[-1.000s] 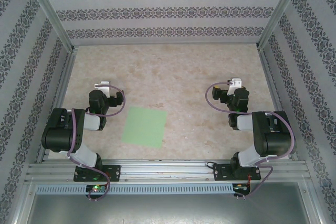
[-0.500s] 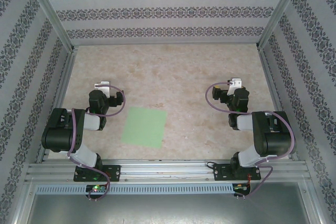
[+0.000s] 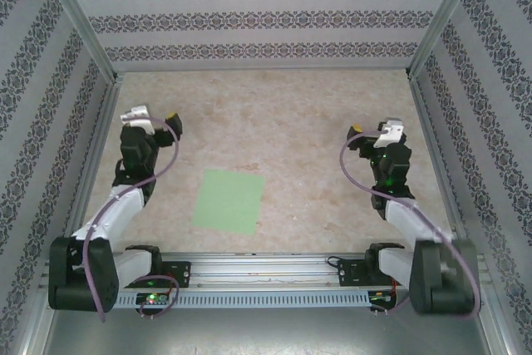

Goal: Fold a paper plane with a square sheet of paper (fold left side to right side)
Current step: Move the square sheet of paper to the center of the table.

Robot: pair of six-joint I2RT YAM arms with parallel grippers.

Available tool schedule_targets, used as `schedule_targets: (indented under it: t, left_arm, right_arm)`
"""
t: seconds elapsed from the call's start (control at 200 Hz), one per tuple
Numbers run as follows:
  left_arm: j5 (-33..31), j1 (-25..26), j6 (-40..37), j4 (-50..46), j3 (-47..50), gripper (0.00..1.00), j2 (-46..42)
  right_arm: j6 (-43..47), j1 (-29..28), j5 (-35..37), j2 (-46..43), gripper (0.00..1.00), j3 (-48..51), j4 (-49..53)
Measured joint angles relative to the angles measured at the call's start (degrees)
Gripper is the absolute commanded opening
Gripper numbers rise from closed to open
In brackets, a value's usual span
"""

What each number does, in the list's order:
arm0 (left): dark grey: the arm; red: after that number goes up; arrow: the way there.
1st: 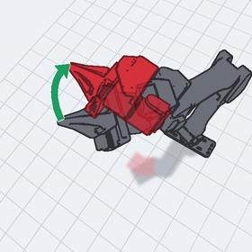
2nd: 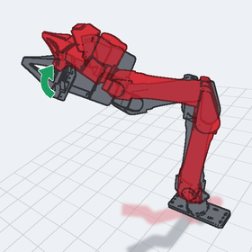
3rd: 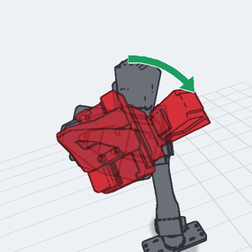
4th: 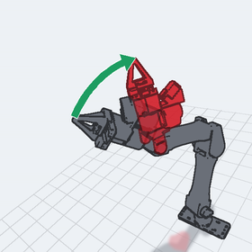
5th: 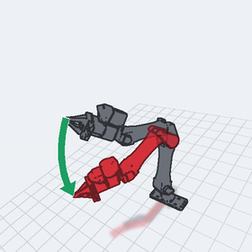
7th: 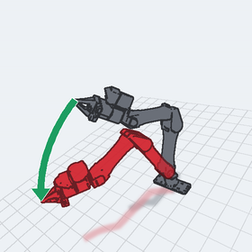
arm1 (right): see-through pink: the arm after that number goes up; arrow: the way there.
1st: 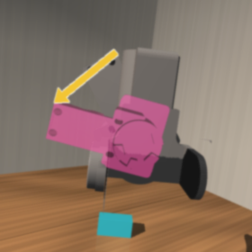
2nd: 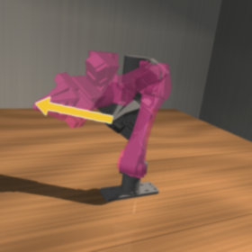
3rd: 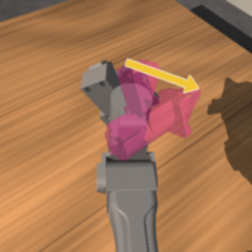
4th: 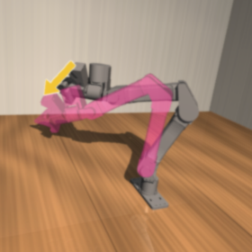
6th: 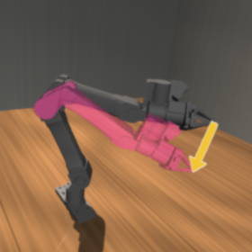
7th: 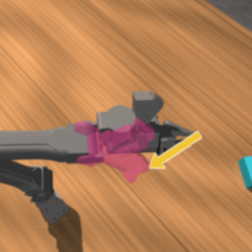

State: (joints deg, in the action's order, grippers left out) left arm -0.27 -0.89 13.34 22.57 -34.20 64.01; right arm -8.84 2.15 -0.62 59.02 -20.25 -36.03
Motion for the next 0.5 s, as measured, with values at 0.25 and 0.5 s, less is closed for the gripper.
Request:
schedule_targets:
  t: [0.25, 0.5]
  left_arm:
    - [18.21, 0.0, 8.94, -31.04, -14.64, 0.88, -0.26]
    - [36.09, 1.51, 11.8, -51.91, -11.47, 0.7, -0.33]
  right_arm:
    - [-12.87, 0.02, -7.65, -19.06, 0.98, -8.55, 28.87]
    - [-24.33, -0.2, -21.7, -22.82, 0.95, -9.9, 45.7]
